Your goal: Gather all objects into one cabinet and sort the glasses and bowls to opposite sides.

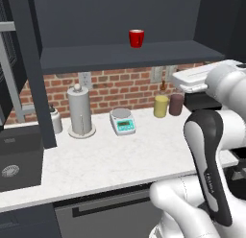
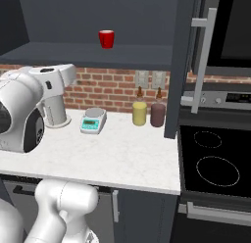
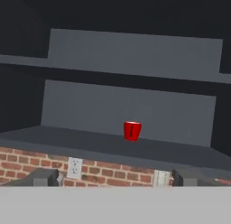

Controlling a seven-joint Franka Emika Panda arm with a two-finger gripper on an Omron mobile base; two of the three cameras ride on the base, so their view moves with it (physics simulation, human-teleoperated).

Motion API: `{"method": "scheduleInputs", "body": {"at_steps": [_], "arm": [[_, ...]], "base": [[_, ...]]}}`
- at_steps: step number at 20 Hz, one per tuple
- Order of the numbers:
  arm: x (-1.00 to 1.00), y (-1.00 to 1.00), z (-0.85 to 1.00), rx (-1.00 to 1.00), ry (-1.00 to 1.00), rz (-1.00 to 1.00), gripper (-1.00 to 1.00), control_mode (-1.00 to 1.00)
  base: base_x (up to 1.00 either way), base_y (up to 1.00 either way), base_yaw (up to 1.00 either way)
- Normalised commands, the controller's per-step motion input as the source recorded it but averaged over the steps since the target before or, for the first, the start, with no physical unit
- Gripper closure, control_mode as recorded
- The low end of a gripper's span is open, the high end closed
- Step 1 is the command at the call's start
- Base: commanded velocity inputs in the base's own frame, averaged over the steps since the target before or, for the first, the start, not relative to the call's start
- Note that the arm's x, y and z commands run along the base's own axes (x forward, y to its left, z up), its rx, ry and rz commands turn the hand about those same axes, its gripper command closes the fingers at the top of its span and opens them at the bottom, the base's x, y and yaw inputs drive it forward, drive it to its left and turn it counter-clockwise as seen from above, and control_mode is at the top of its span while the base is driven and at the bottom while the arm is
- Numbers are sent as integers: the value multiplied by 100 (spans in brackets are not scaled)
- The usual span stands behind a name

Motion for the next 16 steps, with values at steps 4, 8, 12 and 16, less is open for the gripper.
{"method": "scheduleInputs", "body": {"at_steps": [4,8,12,16], "arm": [[25,0,0,0,0,0,-100,-100],[37,0,0,0,0,0,-100,-100],[54,3,0,0,2,0,-100,-100],[53,0,1,0,12,-1,-100,-100]], "base": [[0,0,0],[0,0,0],[0,0,0],[0,0,0]]}}
